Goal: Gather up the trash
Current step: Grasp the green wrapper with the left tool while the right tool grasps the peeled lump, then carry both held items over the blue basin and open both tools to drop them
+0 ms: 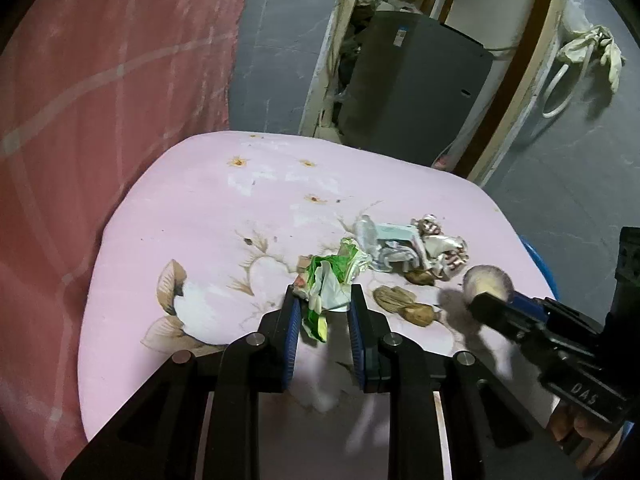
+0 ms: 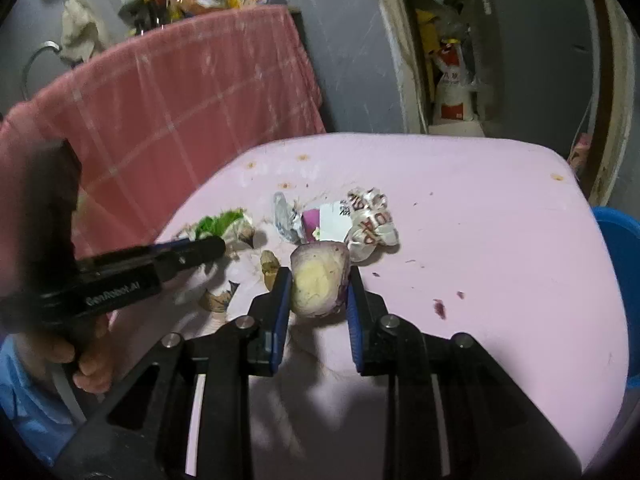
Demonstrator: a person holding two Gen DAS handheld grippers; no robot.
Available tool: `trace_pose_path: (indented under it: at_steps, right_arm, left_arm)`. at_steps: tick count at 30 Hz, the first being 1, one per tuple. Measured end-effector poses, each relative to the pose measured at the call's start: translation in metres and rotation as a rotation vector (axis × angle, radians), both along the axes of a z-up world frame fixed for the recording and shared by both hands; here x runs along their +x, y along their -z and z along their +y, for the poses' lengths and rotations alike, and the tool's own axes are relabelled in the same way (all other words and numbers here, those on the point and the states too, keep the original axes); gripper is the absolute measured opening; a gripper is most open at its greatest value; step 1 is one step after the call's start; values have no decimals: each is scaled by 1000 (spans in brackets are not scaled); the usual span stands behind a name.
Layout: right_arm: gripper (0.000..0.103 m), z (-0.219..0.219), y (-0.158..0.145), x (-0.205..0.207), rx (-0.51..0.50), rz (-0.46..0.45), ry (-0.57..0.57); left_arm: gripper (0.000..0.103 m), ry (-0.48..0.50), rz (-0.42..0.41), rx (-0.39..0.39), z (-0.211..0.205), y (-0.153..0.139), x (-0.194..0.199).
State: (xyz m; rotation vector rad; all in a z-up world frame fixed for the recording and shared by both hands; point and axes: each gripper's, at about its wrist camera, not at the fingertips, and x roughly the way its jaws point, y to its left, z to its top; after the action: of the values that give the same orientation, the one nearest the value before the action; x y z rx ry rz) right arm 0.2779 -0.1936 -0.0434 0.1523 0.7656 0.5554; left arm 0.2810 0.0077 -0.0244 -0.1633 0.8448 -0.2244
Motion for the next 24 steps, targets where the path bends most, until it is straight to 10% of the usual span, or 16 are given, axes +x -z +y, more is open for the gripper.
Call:
trace_pose_path:
  at_steps: [24]
  right_arm:
    - [26, -165, -88, -48, 69, -400, 342]
  left_arm:
    - [20, 289, -375, -84, -168, -78, -6]
